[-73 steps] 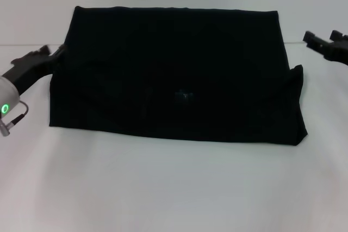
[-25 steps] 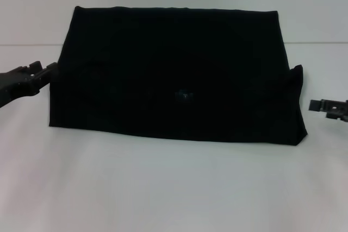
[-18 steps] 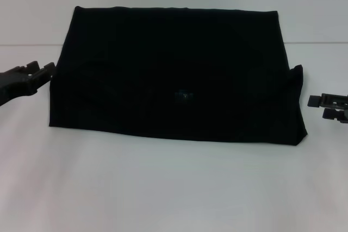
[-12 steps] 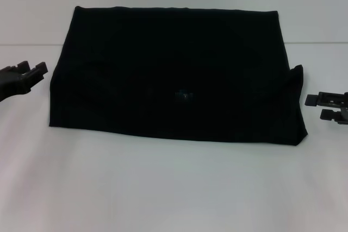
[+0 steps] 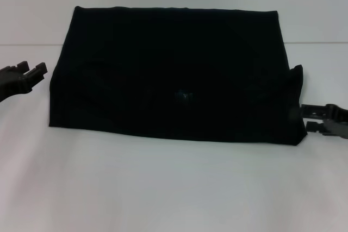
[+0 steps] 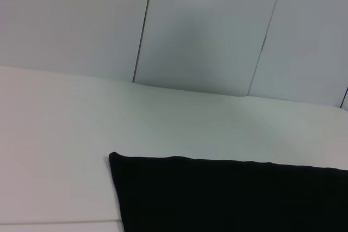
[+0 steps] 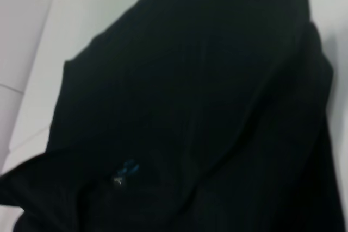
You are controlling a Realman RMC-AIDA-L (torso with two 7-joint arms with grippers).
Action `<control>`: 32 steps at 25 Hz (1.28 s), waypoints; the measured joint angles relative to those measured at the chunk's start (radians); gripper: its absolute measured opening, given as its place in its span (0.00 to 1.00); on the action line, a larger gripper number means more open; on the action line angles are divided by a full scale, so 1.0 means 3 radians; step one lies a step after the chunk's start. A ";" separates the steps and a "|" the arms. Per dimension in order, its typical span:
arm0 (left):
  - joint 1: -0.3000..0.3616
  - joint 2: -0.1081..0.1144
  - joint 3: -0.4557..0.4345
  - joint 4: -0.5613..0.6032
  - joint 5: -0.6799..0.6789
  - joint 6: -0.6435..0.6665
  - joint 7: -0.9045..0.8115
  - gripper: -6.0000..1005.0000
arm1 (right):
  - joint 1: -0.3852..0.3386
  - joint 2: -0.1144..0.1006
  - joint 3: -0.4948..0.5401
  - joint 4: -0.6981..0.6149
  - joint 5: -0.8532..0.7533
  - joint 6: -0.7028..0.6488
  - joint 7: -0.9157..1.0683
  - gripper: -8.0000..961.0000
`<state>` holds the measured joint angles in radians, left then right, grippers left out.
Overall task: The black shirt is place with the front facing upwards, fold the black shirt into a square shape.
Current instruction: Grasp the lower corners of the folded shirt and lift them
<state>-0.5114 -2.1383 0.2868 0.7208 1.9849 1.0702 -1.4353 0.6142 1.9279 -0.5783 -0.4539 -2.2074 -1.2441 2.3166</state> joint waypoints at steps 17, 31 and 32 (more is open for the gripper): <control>0.0017 -0.0005 -0.0021 -0.0053 0.0000 -0.0041 0.0073 0.48 | 0.0089 0.0162 -0.0363 0.0010 0.0000 0.0347 -0.0068 0.80; 0.0013 -0.0001 -0.0026 -0.0075 -0.0003 -0.0173 0.0060 0.48 | -0.0046 0.0147 -0.0299 -0.0008 0.0021 0.0342 -0.0036 0.52; 0.0012 0.0001 -0.0026 -0.0073 -0.0004 -0.0173 0.0056 0.48 | -0.0057 0.0141 -0.0261 -0.0008 0.0023 0.0338 -0.0039 0.50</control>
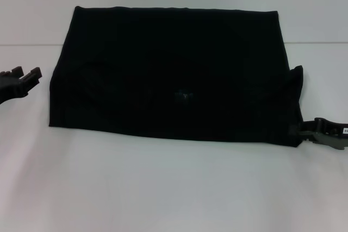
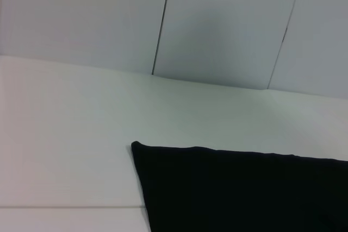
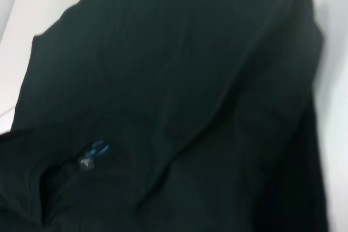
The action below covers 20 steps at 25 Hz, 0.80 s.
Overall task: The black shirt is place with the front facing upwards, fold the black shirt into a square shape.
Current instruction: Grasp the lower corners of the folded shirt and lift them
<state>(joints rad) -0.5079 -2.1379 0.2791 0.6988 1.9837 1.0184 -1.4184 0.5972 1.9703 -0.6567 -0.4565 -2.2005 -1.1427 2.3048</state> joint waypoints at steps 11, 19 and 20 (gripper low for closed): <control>-0.0016 0.0004 0.0000 -0.0004 -0.0001 0.0002 0.0002 0.48 | -0.0006 0.0012 0.0047 0.0003 0.0006 -0.0077 -0.0028 0.15; -0.0005 0.0003 0.0000 -0.0008 -0.0001 0.0002 0.0006 0.48 | -0.0029 -0.0003 0.0081 -0.0008 0.0008 -0.0077 -0.0029 0.01; 0.0009 -0.0002 0.0000 -0.0004 -0.0001 0.0028 0.0000 0.48 | -0.0040 -0.0007 0.0089 -0.0011 0.0008 -0.0084 -0.0031 0.01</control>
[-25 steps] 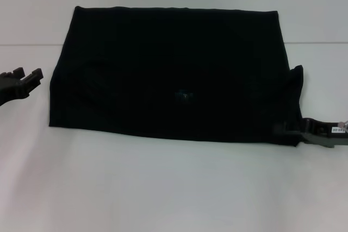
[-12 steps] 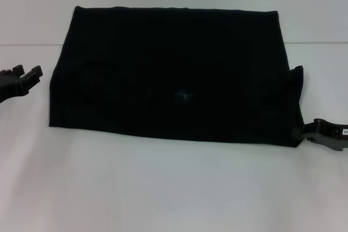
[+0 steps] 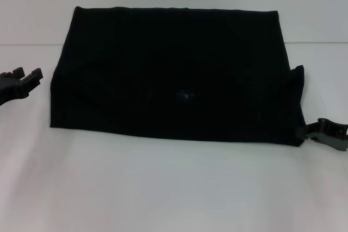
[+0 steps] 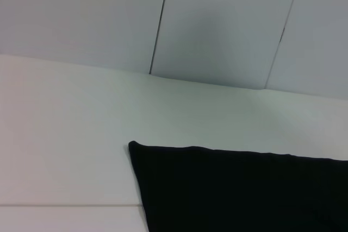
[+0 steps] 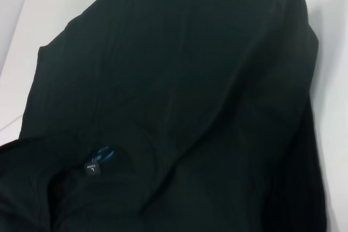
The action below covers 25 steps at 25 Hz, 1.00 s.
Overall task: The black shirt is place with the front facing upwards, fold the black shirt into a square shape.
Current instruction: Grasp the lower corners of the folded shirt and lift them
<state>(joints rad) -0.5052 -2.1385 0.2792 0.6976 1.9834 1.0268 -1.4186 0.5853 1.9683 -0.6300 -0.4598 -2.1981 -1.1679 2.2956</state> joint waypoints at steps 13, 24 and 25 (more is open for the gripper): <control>0.0129 0.0068 0.0014 0.0340 0.0558 0.0967 -0.0451 0.48 | -0.0176 -0.0144 0.0197 -0.0017 -0.0001 -0.0139 -0.0104 0.01; -0.0069 0.0141 0.0111 0.0353 0.1399 0.1154 -0.0740 0.53 | -0.0198 -0.0109 0.0224 0.0002 -0.0001 -0.0149 -0.0346 0.01; -0.0082 0.0150 0.0117 0.0354 0.1410 0.1196 -0.0741 0.55 | -0.0200 -0.0109 0.0230 0.0006 -0.0001 -0.0150 -0.0389 0.01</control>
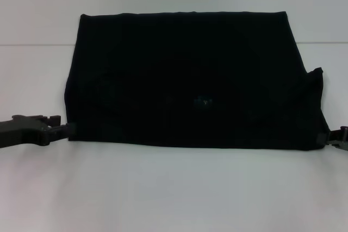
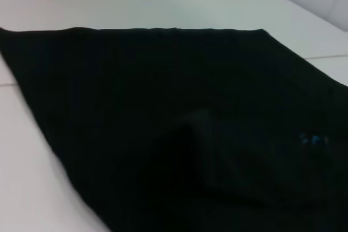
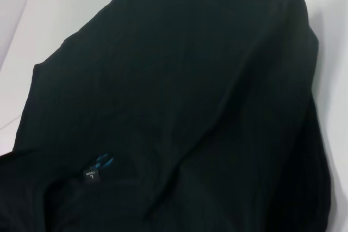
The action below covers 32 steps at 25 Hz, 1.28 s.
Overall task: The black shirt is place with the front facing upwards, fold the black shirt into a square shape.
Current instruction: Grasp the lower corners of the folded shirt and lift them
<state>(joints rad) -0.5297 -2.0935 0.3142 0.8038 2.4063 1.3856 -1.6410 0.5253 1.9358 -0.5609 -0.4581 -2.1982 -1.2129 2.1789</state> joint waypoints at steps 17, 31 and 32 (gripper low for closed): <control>-0.0148 -0.0008 0.0443 -0.0272 0.0097 -0.0483 0.0014 0.77 | -0.0044 0.0023 0.0070 0.0011 0.0000 -0.0048 -0.0171 0.01; -0.0219 0.0004 0.0525 -0.0437 0.0187 -0.0537 0.0015 0.76 | -0.0038 0.0033 0.0103 0.0009 0.0005 -0.0058 -0.0194 0.01; -0.0219 0.0004 0.0525 -0.0437 0.0187 -0.0537 0.0015 0.76 | -0.0038 0.0034 0.0108 0.0009 0.0006 -0.0058 -0.0201 0.01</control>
<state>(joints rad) -0.5952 -2.0922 0.4718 0.6726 2.4625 1.2244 -1.6366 0.5139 1.9460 -0.5285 -0.4554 -2.1965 -1.2304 2.1187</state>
